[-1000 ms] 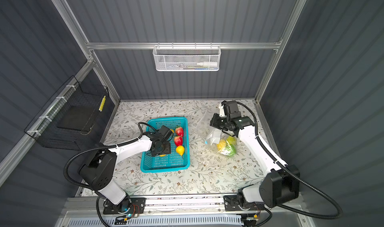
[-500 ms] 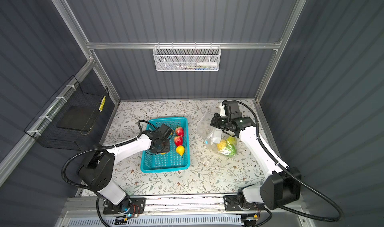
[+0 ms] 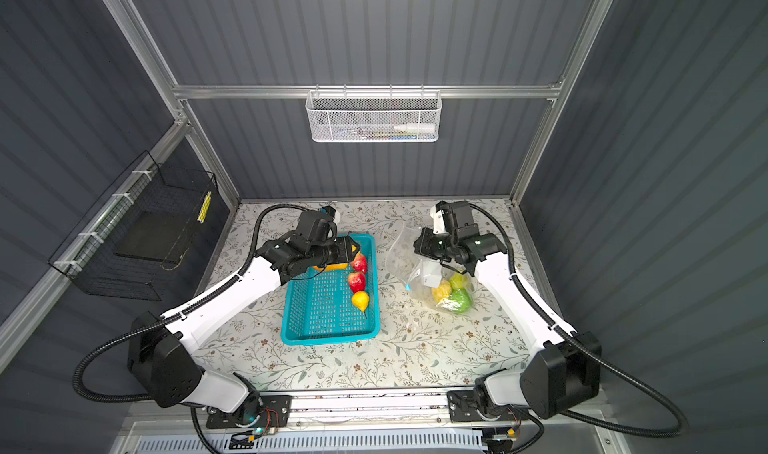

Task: Place the food in the zip-top bag and seal the zipper
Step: 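Carry the yellow pear to the bag mouth and lower it in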

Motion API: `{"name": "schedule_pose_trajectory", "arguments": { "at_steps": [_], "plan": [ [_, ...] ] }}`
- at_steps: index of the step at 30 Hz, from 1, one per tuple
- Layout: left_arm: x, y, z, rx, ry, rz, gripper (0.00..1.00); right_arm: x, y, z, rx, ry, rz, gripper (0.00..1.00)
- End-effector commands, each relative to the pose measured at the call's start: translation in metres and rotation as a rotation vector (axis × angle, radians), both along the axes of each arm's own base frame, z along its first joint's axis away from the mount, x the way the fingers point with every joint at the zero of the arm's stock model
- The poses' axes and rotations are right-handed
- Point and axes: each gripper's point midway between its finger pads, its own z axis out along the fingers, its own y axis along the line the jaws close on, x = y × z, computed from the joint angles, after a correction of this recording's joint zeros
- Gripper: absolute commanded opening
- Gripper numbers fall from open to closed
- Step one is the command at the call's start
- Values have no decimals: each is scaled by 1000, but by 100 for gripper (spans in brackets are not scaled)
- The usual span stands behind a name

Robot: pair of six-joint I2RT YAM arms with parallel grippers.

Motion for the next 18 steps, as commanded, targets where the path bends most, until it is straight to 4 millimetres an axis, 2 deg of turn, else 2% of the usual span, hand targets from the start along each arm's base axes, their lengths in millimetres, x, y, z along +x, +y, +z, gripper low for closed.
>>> {"name": "schedule_pose_trajectory", "arguments": {
  "at_steps": [1,4,7,11,18],
  "plan": [
    [-6,-31,51,-151,-99,-124,49,3,10,11,11,-26,35,0],
    [-12,-51,64,-190,-136,-189,49,-1,21,12,35,-14,74,0],
    [-20,-72,63,-198,-147,-252,49,0,23,11,35,-11,75,0],
    [-27,-94,45,-202,-118,-287,49,0,23,12,39,-11,68,0],
    [-28,-111,10,-176,-63,-310,50,-1,21,12,37,-14,63,0]
  ]
}}
